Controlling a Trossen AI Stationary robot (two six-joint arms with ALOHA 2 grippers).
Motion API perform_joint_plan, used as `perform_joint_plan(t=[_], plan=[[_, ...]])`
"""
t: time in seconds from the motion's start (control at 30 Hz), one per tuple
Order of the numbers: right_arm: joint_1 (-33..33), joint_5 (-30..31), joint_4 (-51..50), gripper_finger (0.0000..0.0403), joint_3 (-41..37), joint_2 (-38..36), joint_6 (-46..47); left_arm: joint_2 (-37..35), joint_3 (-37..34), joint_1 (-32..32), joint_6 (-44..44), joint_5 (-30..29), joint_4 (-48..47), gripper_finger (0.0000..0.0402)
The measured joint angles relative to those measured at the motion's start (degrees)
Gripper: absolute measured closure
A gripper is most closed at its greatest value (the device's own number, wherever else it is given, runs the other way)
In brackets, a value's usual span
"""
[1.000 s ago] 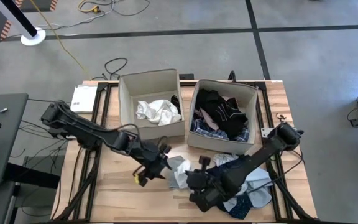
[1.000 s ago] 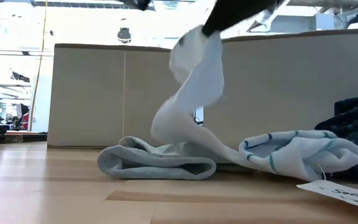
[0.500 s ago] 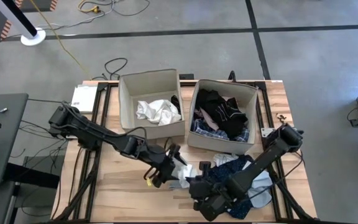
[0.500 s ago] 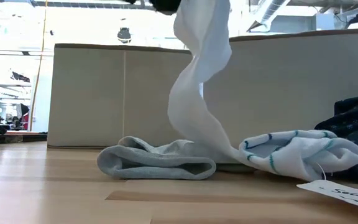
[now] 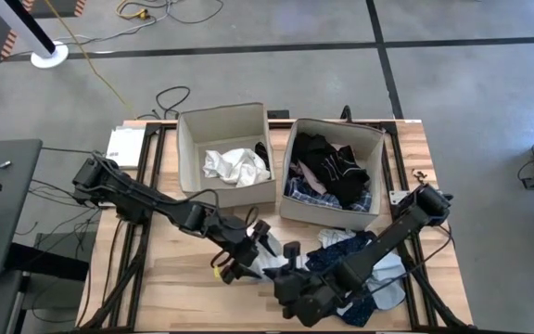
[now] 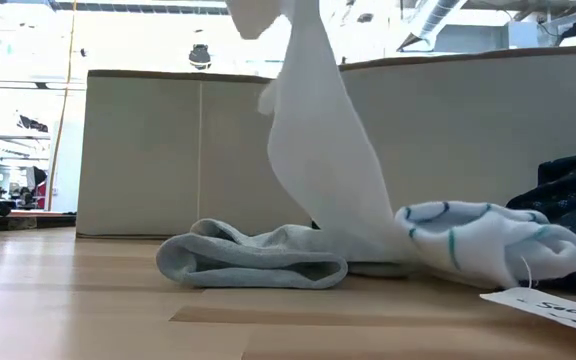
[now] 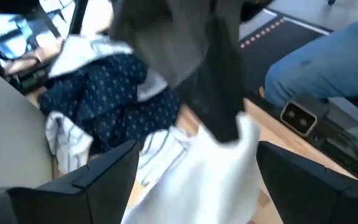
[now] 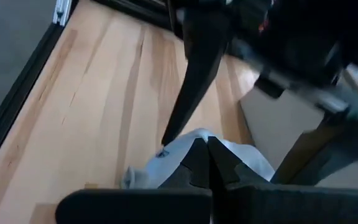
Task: Sort clothes
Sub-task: Put the sock into the left white laundry bin
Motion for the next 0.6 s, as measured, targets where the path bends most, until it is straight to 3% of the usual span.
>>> perform_joint_plan(t=[0.13, 0.27, 0.4, 0.6], plan=[[0.0, 0.0, 2.9, 0.0403, 0.0, 0.0, -3.6, 0.0, 0.0, 0.0, 0.2, 0.1, -1.7, 0.0085], [0.1, 0.2, 3.3, 0.0403, 0.0, 0.0, -4.2, 0.0, 0.0, -0.7, 2.2, 0.2, -1.7, 0.0126], [0.0, 0.3, 3.2, 0.0403, 0.0, 0.0, -4.3, 0.0, 0.0, -1.0, 4.1, 0.2, -2.7, 0.0209], [0.2, 0.4, 1.8, 0.0403, 0.0, 0.0, -3.5, 0.0, 0.0, -1.0, 6.4, 0.6, -2.7, 0.0369]])
